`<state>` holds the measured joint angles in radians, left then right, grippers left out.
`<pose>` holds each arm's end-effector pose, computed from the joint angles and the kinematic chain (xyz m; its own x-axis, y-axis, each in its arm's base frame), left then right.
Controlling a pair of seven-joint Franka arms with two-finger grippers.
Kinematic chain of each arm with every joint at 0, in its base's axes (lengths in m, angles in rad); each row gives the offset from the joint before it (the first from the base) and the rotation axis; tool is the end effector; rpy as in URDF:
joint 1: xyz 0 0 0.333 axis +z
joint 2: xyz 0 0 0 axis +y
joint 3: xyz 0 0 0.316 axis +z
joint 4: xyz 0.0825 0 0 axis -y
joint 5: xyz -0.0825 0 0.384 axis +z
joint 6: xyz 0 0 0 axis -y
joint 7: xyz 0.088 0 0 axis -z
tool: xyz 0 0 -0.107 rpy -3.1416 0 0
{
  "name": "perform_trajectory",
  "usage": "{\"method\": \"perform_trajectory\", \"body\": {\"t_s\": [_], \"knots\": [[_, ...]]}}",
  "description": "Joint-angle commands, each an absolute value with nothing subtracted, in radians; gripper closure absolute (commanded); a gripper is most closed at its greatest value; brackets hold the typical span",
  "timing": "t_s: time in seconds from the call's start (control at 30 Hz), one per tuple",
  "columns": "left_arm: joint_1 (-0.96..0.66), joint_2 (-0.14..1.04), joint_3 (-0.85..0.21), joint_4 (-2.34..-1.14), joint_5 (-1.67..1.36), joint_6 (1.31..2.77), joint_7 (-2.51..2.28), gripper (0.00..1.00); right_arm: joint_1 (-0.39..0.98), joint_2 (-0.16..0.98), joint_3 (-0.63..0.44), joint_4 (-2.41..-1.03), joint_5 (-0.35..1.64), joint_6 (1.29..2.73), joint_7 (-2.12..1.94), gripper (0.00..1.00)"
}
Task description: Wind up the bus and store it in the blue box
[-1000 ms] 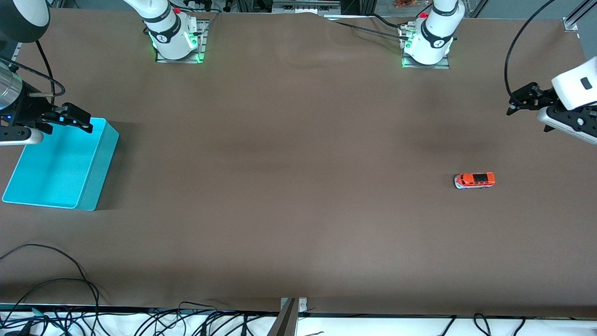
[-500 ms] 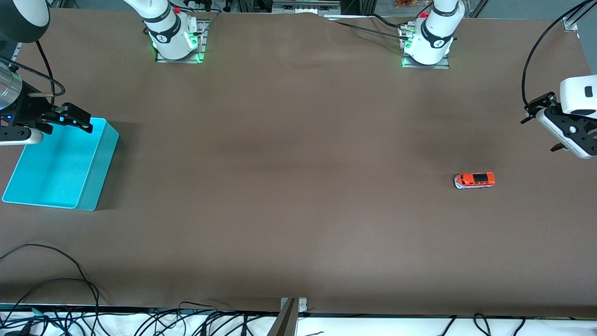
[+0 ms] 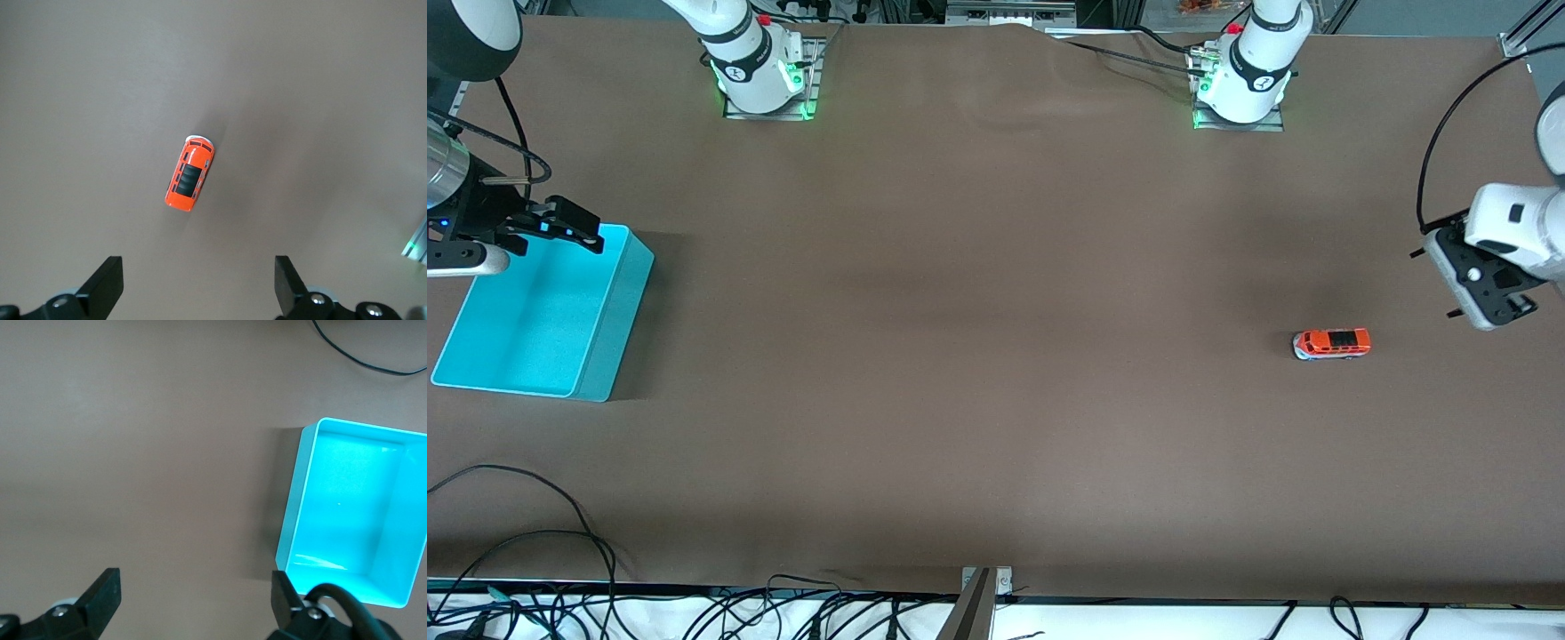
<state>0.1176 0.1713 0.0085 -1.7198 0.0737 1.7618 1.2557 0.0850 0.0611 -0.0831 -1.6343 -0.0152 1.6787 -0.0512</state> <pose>0.5936 0.0815 0.4705 0.4026 -0.9090 -0.1079 -0.9052 -0.4129 0.1010 0.5791 0.0009 0.5692 0.9983 0.0548 -0.0175 0.0551 -0.9983 0.0193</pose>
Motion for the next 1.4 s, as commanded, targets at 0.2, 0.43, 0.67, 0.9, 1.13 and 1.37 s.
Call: {"method": "perform_trajectory", "body": {"t_s": [0.2, 0.43, 0.67, 0.9, 1.13, 1.37], "knots": [[0.150, 0.218, 0.000, -1.930, 0.081, 2.058, 1.384, 0.00, 0.089, 0.071, -0.086, -1.611, -0.015, 1.671, -0.041, 0.00], [0.155, 0.256, 0.000, -2.034, 0.081, 2.236, 1.411, 0.00, 0.089, 0.071, -0.086, -1.611, -0.015, 1.671, -0.041, 0.00], [0.169, 0.359, -0.003, -2.037, 0.078, 2.351, 1.532, 0.00, 0.089, 0.071, -0.086, -1.611, -0.015, 1.671, -0.041, 0.00], [0.175, 0.428, -0.003, -2.036, 0.078, 2.453, 1.620, 0.00, 0.089, 0.071, -0.086, -1.611, -0.015, 1.671, -0.041, 0.00], [0.183, 0.477, -0.005, -2.037, 0.078, 2.502, 1.654, 0.00, 0.089, 0.071, -0.086, -1.611, -0.015, 1.671, -0.041, 0.00], [0.192, 0.492, -0.009, -2.040, 0.078, 2.503, 1.666, 0.00, 0.089, 0.072, -0.086, -1.611, -0.015, 1.671, -0.041, 0.00]]}}
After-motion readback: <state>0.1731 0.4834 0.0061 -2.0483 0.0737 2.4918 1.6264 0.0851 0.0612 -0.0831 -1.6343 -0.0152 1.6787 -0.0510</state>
